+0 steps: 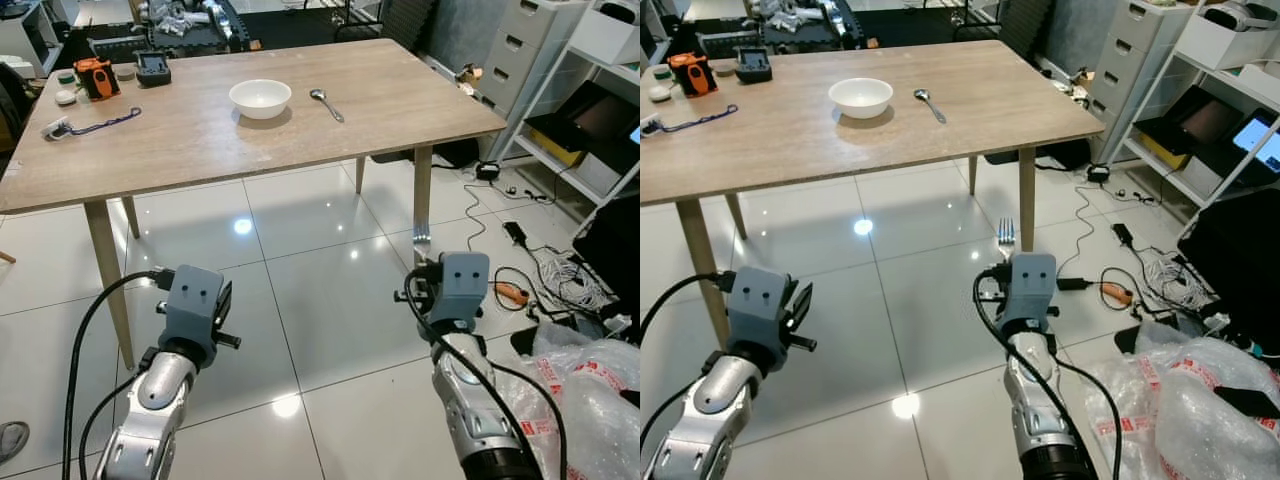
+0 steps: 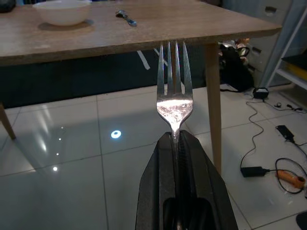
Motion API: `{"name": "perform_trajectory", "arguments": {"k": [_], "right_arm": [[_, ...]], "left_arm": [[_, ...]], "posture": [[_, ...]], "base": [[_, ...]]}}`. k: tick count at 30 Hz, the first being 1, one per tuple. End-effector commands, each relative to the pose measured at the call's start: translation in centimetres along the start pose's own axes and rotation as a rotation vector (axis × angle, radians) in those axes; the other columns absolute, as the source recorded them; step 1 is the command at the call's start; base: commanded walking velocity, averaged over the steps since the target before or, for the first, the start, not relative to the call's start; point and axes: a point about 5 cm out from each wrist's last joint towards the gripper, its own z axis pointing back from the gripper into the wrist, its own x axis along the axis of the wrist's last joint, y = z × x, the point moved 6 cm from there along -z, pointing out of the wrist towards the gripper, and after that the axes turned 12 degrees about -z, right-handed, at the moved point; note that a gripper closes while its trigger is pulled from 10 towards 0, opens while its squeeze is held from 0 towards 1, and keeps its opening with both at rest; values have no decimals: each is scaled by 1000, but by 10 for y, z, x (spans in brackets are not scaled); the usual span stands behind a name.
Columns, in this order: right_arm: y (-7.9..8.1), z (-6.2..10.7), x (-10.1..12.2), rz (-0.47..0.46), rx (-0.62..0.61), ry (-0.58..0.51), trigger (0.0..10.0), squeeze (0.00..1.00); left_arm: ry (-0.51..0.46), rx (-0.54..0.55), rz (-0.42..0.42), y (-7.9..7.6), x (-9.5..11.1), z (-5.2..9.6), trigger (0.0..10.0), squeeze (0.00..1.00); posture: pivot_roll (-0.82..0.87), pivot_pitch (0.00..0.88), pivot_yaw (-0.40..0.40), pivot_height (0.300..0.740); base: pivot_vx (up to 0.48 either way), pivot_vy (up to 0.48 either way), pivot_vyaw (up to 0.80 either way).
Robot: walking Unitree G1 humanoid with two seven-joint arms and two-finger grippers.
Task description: Setting the table
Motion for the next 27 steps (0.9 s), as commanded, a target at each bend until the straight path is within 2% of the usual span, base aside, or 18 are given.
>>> {"name": "perform_trajectory", "arguments": {"k": [1,17,27], "right_arm": [[1,-3,7,-4,6,-17,10000,0],[4,-4,12,-10,15,-28,10000,0],[12,-6,17,-32,44,-44,10000,0]], "left_arm": [[14,8,-6,2,-4,0,10000,0],[9,9,-9,2,-3,0,10000,0],[-5,14,-12,5,3,-1,10000,0]], "posture": [[25,1,37,740],[31,3,39,740],[33,7,40,740]], "base": [[480,0,0],[480,0,0],[480,0,0]]}}
